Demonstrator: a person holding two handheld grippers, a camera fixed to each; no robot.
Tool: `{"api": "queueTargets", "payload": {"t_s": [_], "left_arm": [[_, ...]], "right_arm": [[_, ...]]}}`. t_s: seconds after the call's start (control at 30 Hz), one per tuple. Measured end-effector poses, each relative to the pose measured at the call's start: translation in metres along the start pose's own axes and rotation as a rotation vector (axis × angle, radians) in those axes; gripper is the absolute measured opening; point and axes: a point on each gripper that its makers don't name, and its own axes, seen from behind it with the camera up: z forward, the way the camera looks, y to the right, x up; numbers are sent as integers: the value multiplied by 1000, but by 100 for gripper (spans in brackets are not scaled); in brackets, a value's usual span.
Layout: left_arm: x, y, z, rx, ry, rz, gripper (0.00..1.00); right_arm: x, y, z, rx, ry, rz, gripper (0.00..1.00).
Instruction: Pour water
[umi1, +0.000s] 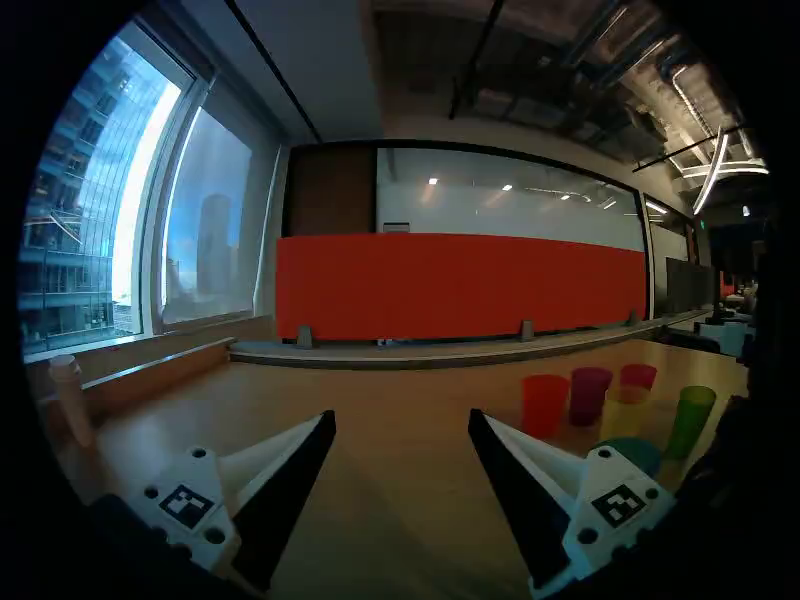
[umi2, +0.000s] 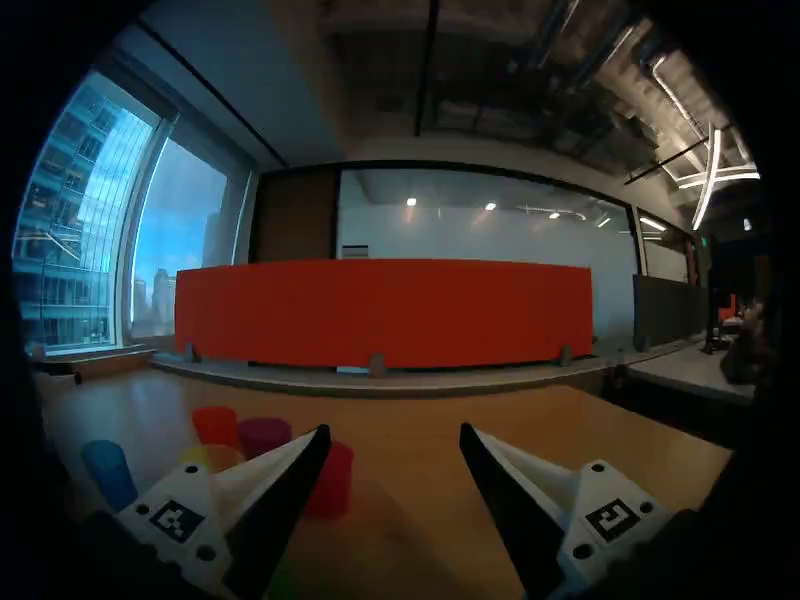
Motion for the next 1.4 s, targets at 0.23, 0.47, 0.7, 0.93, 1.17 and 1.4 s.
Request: {"api": "queueTargets", "payload": {"t_s": [0.23, 0.47, 0.7, 0.93, 1.17, 1.4], "left_arm": [[0, 1, 0, 0, 0, 0, 99], [0, 1, 1, 0, 0, 0, 99], [0, 1, 1, 0, 0, 0, 99], [0, 1, 1, 0, 0, 0, 99], [0, 1, 1, 0, 0, 0, 99], [0, 2, 1, 0, 0, 0, 99]], "right_arm": [[-5, 15, -5, -15, -10, -17, 100], [-9, 22, -8, -8, -12, -20, 100], [-11, 26, -8, -2, -14, -13, 100], [-19, 29, -6, -6, -25, -8, 100], [-20, 32, -7, -4, -27, 3, 100], [-20, 34, -10, -3, -24, 6, 100]]}}
